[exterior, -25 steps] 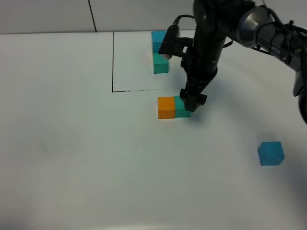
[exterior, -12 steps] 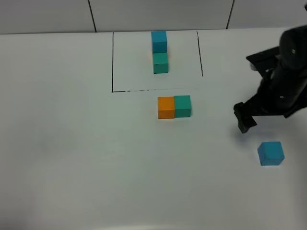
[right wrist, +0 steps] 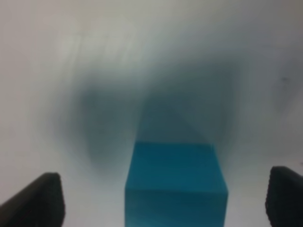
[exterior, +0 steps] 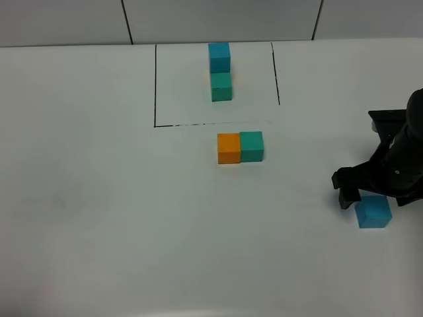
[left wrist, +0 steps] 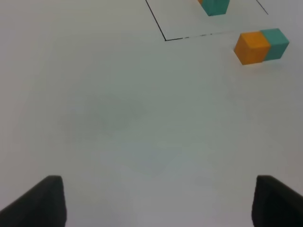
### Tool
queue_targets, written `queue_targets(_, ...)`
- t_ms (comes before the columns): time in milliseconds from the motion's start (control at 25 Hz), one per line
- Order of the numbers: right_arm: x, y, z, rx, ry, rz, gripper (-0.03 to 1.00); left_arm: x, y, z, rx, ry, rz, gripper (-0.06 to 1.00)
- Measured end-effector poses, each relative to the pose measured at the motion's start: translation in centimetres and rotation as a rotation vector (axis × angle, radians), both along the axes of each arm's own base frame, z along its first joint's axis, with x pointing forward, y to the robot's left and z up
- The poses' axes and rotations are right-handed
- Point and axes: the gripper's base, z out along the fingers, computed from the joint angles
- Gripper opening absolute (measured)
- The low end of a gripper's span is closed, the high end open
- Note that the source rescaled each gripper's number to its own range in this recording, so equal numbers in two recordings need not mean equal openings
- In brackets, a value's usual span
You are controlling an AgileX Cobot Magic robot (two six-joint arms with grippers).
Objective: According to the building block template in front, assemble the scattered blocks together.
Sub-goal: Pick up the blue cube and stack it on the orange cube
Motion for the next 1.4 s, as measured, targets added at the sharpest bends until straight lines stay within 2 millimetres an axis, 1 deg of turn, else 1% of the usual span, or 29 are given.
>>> queue_targets(240, 0.1, 0.0, -1.1, -0.005, 0.029, -0.001, 0.72, 0.0, 0.0, 0.0, 0.0, 0.0, 0.0, 0.78)
queue_targets(440, 0.1, 0.0, -1.3, -0.006, 0.034, -0.001, 0.7, 0.0, 0.0, 0.0, 0.0, 0.0, 0.0, 0.78)
queue_targets(680, 0.0, 0.0, -1.3, -0.008, 0.045, -0.001, 0.58, 0.0, 0.0, 0.0, 0.0, 0.0, 0.0, 0.78)
queue_targets(840, 0.0, 0.0, -1.3, -0.008, 0.045, -0.001, 0.56, 0.0, 0.0, 0.0, 0.0, 0.0, 0.0, 0.78)
queue_targets(1040, 0.0, 0.0, -1.3, -0.008, 0.046, -0.001, 0.57, 0.0, 0.0, 0.0, 0.0, 0.0, 0.0, 0.78)
queue_targets(1200, 0.0, 0.0, -1.3, -0.008, 0.046, -0.001, 0.66, 0.0, 0.0, 0.0, 0.0, 0.0, 0.0, 0.78)
queue_targets(1280, -0.1, 0.0, -1.3, -0.008, 0.049, -0.001, 0.69, 0.0, 0.0, 0.0, 0.0, 0.0, 0.0, 0.78)
queue_targets(1360, -0.1, 0.0, -1.3, -0.01, 0.058, -0.001, 0.69, 0.0, 0.0, 0.0, 0.0, 0.0, 0.0, 0.78)
queue_targets(1400, -0.2, 0.0, -1.3, -0.01, 0.06, -0.001, 0.66, 0.0, 0.0, 0.0, 0.0, 0.0, 0.0, 0.78)
